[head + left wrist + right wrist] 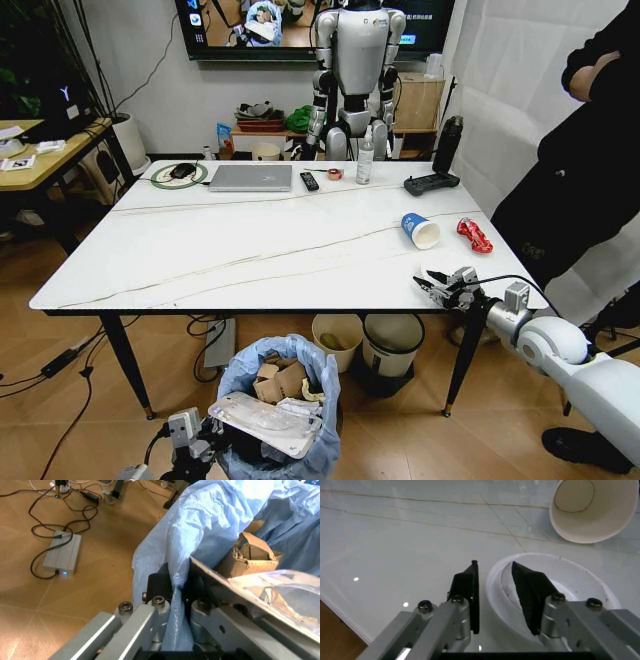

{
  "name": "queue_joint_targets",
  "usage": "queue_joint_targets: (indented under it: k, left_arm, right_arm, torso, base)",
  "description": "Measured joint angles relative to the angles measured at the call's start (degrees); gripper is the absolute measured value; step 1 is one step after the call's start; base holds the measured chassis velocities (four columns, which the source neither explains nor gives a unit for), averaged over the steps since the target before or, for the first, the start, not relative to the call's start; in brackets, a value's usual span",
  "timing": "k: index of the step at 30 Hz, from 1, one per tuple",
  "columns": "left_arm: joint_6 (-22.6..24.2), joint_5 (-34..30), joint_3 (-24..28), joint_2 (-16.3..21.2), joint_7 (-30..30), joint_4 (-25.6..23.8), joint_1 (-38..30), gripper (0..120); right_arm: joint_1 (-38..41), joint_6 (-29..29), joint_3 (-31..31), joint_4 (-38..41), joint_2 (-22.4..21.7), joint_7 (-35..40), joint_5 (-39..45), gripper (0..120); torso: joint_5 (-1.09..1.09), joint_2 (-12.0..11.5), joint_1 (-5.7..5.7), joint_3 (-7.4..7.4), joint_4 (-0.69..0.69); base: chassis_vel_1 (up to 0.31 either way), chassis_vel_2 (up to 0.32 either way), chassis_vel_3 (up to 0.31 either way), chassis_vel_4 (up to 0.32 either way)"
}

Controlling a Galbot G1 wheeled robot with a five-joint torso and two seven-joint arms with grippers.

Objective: Pick up the trash bin and place the trash from the table into it.

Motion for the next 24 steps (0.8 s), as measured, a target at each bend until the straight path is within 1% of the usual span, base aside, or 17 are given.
queue_joint_targets:
  k: [1,2,4,6,7,20,21,22,23,24]
  left_arm:
    - [0.0,0.0,0.0,0.0,0.0,0.0,0.0,0]
    - [0.0,0.0,0.0,0.0,0.0,0.0,0.0,0]
    - [0.0,0.0,0.1,0.1,0.0,0.0,0.0,0]
    - [0.0,0.0,0.1,0.1,0.0,0.0,0.0,0]
    - [0.0,0.0,0.1,0.2,0.0,0.0,0.0,0]
    - [0.1,-0.2,0.1,0.6,0.0,0.0,-0.1,0]
    - [0.1,-0.2,0.1,0.6,0.0,0.0,-0.1,0]
    - [0.1,-0.3,0.1,0.7,0.0,0.0,-0.1,0]
    - [0.1,-0.4,0.1,0.8,0.0,-0.1,-0.1,0]
    - [0.1,-0.4,0.1,0.8,0.0,-0.1,-0.1,0]
  right_arm:
    - [-0.1,0.0,0.2,0.2,-0.1,0.0,0.0,20]
    - [-0.1,0.0,0.3,0.2,-0.1,-0.1,0.0,18]
    - [-0.6,0.0,0.8,0.7,-0.3,-0.2,0.1,7]
    - [-0.7,0.0,1.0,0.8,-0.3,-0.3,0.1,5]
    - [-1.1,0.1,1.3,1.0,-0.4,-0.3,0.1,0]
    - [-1.4,0.4,2.2,1.4,-0.5,-0.4,0.2,0]
    - [-1.4,0.4,2.2,1.6,-0.6,-0.2,0.2,3]
    - [-1.3,0.4,2.3,1.9,-0.8,0.0,0.3,9]
    - [-1.2,0.3,2.6,3.0,-1.5,0.5,0.9,12]
    - [-1.2,0.3,2.6,3.0,-1.5,0.5,0.9,12]
  torso:
    - [0.0,0.0,0.0,0.0,0.0]
    - [0.0,0.0,0.0,0.0,0.0]
    - [0.0,0.0,0.0,0.0,0.0]
    - [0.0,0.0,0.0,0.0,0.0]
    - [0.0,0.0,0.0,0.0,0.0]
    - [0.02,0.0,0.0,0.0,0.0]
    - [0.03,0.0,0.0,0.0,0.0]
    - [0.03,0.0,0.0,0.0,0.0]
    - [0.02,0.0,0.0,0.0,0.0]
    - [0.02,0.0,0.0,0.0,0.0]
  base:
    - [0.0,0.0,0.0,0.0]
    - [0.0,0.0,0.0,0.0]
    - [0.0,0.0,0.0,0.0]
    - [0.0,0.0,0.0,0.0]
    - [0.0,0.0,0.0,0.0]
    - [0.0,0.0,0.0,0.0]
    - [0.0,0.0,0.0,0.0]
    - [0.0,0.0,0.0,0.0]
    - [0.0,0.0,0.0,0.0]
    - [0.0,0.0,0.0,0.0]
